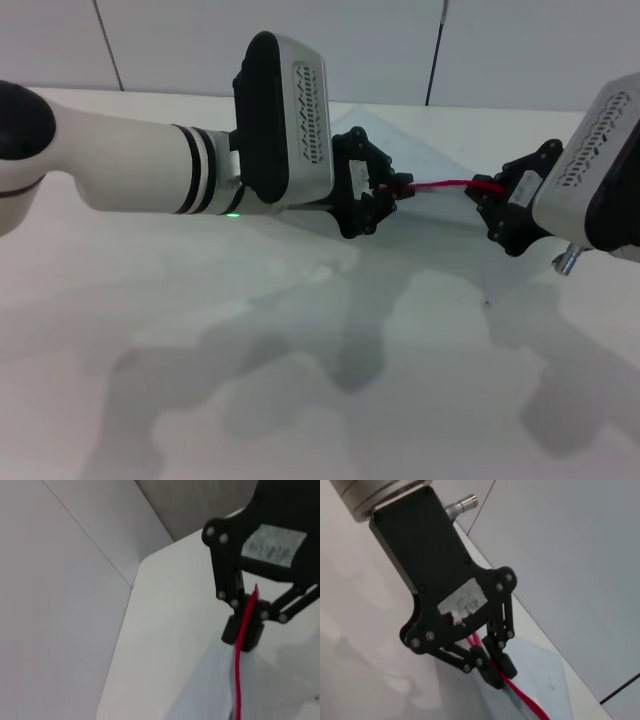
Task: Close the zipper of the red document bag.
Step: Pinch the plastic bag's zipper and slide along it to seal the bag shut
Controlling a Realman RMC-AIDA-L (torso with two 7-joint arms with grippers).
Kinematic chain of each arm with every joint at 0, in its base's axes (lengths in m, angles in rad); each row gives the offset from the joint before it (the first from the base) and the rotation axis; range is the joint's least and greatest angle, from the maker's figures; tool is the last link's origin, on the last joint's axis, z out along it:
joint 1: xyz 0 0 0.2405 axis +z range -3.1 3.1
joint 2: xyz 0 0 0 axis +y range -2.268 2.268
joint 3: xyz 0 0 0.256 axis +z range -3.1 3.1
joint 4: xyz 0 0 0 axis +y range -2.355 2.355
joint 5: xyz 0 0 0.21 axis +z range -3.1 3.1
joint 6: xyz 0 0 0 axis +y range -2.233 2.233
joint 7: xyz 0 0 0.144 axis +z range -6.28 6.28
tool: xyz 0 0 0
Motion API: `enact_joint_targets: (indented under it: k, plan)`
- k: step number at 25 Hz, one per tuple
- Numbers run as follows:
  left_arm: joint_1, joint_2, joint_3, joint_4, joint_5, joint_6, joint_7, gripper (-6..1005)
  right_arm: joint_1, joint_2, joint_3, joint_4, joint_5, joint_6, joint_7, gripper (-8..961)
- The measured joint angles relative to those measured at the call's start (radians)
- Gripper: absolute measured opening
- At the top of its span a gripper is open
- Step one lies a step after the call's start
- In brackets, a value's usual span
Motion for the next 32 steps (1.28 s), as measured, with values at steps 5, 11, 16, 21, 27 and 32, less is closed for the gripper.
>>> enact_joint_targets:
  k: [5, 11, 16, 21, 27, 32]
  plan:
    - [0.001, 0.001, -0.004, -0.013, 0.001, 0.012, 0.0, 72, -0.003, 0.0, 0.004, -0.003, -0.002, -0.001, 0.0, 42]
    - [0.007, 0.004, -0.007, -0.044, 0.001, 0.037, 0.0, 73, -0.012, 0.0, 0.016, -0.011, -0.008, -0.002, 0.0, 39]
    - [0.024, 0.006, -0.01, -0.063, 0.002, 0.061, 0.0, 76, -0.021, 0.0, 0.038, -0.016, -0.009, -0.002, 0.0, 37]
    - [0.042, 0.007, -0.014, -0.104, 0.003, 0.114, 0.0, 83, -0.029, 0.0, 0.062, -0.017, -0.009, -0.002, 0.0, 35]
    - [0.072, 0.007, -0.045, -0.136, 0.003, 0.151, 0.0, 92, -0.044, 0.001, 0.105, -0.017, -0.009, 0.003, 0.0, 33]
    - [0.098, 0.008, -0.072, -0.143, 0.004, 0.173, 0.0, 100, -0.05, 0.001, 0.143, -0.002, -0.007, 0.008, 0.0, 31]
